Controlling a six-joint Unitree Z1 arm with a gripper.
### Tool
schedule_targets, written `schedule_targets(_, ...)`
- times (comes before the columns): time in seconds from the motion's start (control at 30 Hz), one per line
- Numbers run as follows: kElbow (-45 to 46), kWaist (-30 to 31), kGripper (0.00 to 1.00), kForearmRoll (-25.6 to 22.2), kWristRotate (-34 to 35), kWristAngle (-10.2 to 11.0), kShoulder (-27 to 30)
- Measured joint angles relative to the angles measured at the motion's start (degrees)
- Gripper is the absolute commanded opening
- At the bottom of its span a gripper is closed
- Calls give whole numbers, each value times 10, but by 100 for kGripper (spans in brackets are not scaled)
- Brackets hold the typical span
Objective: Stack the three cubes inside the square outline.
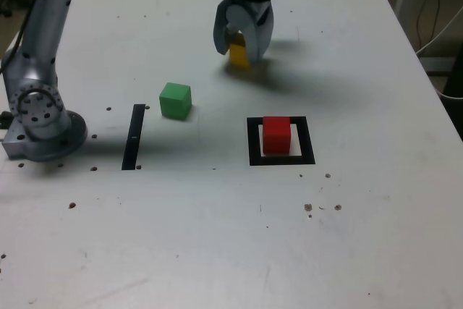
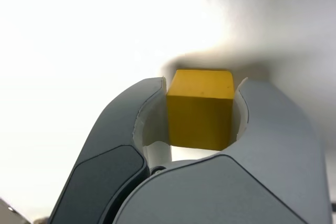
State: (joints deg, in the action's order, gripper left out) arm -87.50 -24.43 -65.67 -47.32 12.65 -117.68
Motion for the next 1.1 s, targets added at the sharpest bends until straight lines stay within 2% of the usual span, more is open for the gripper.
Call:
schedule_targets(0.2,-17,49,29,-57,58,-2,75)
schedule_targets(0.33,-33,98,29,-90,103,-2,98)
schedule_targets(0.47,-34,140,28,-101,158,-3,105)
schedule_targets(0.63,-13,200,23,-102,246,-6,126)
schedule_targets(0.7,-14,224,21,-102,276,-14,138)
schedule_targets(0.83,-21,263,21,-103,322,-49,145)
schedule_targets(0.9,-22,270,21,-106,341,-61,143)
schedule_targets(1.1,-41,286,21,-129,382,-69,115)
